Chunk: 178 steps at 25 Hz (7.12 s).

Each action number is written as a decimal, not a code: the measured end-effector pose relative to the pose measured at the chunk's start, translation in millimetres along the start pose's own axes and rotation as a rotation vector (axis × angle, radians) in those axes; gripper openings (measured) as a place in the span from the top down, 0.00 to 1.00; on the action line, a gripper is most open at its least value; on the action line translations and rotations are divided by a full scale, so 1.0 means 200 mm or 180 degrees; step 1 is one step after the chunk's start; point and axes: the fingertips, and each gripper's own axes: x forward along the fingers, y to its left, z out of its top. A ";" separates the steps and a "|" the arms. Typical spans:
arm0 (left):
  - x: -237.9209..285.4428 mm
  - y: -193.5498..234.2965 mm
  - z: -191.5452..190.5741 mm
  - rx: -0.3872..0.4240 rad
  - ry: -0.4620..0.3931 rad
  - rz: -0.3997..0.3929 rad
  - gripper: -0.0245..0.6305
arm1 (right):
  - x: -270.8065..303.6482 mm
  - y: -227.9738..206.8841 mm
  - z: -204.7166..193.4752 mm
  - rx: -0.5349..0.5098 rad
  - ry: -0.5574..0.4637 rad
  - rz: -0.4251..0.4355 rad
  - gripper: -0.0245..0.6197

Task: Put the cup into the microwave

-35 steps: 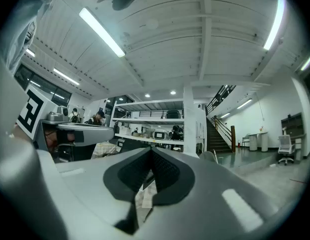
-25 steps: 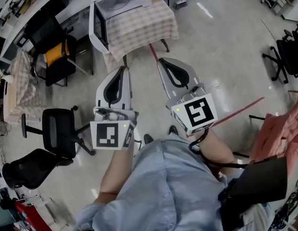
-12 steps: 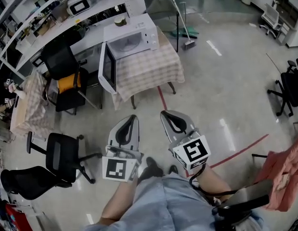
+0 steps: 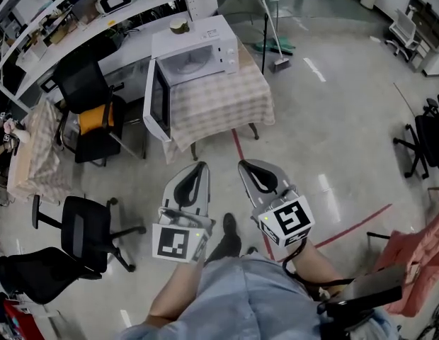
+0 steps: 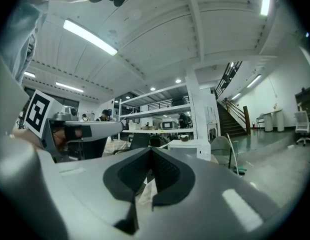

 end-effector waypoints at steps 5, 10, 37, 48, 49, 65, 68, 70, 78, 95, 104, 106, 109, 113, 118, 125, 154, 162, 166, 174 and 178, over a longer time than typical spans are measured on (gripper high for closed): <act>0.17 0.24 0.00 -0.0080 -0.0077 -0.0004 0.96 | 0.29 -0.09 0.01 0.0015 0.0114 -0.0040 0.96; 0.32 0.46 0.02 -0.0165 -0.0168 -0.0070 0.96 | 0.54 -0.15 0.05 -0.0016 0.0151 -0.0076 0.96; 0.99 0.88 -0.18 -0.0275 -0.0004 -0.0262 0.96 | 1.21 -0.63 0.06 0.0027 0.0170 -0.0187 0.96; 1.49 1.07 -0.20 -0.0149 0.0130 -0.0071 0.96 | 1.59 -1.04 0.11 0.0059 0.0099 0.0054 0.96; 1.53 1.09 -0.20 -0.0138 0.0140 -0.0053 0.96 | 1.61 -1.07 0.11 0.0031 0.0085 0.0074 0.96; 1.99 1.12 -0.21 0.0116 0.0304 0.0174 0.96 | 1.86 -1.48 0.14 0.0167 -0.0019 0.0344 0.96; 2.04 1.13 -0.21 0.0146 0.0325 0.0216 0.96 | 1.89 -1.54 0.15 0.0183 -0.0049 0.0386 0.96; 2.07 1.14 -0.21 0.0158 0.0323 0.0250 0.96 | 1.91 -1.56 0.15 0.0196 -0.0050 0.0412 0.96; 2.09 1.23 -0.24 0.0166 0.0343 0.0392 0.96 | 2.02 -1.56 0.16 0.0132 -0.0069 0.0574 0.96; 2.32 1.66 -0.35 -0.0116 0.0162 0.0362 0.96 | 2.46 -1.65 0.10 -0.0119 0.0113 0.0451 0.96; 2.51 1.95 -0.43 -0.0283 0.0171 0.0339 0.96 | 2.83 -1.73 0.02 -0.0135 0.0345 0.0455 0.96; 2.54 2.01 -0.45 -0.0326 0.0190 0.0344 0.96 | 2.91 -1.76 0.00 -0.0134 0.0386 0.0421 0.96; 2.57 2.11 -0.48 -0.0396 0.0224 0.0359 0.96 | 3.03 -1.78 -0.02 -0.0136 0.0464 0.0372 0.94; 2.61 2.23 -0.50 -0.0461 0.0219 0.0369 0.96 | 3.17 -1.81 -0.06 -0.0117 0.0545 0.0340 0.89; 2.66 2.33 -0.54 -0.0555 0.0221 0.0374 0.96 | 3.31 -1.85 -0.12 -0.0073 0.0662 0.0265 0.84; 2.72 2.46 -0.61 -0.0697 0.0291 0.0402 0.96 | 3.50 -1.89 -0.21 -0.0066 0.0900 0.0293 0.79; 2.75 2.62 -0.77 -0.1034 0.0372 0.0495 0.96 | 3.70 -1.91 -0.36 -0.0099 0.1448 0.0269 0.87; 2.75 2.62 -0.77 -0.1037 0.0370 0.0490 0.96 | 3.67 -1.91 -0.34 -0.0128 0.1262 0.0248 0.88; 2.77 2.61 -0.74 -0.1043 0.0261 0.0473 0.96 | 3.65 -1.93 -0.33 -0.0067 0.1178 0.0212 0.89; 2.78 2.59 -0.72 -0.1018 0.0215 0.0487 0.96 | 3.60 -1.95 -0.30 -0.0073 0.1073 0.0200 0.89; 2.74 2.50 -0.71 -0.0977 0.0265 0.0467 0.96 | 3.53 -1.94 -0.26 -0.0045 0.0967 0.0218 0.89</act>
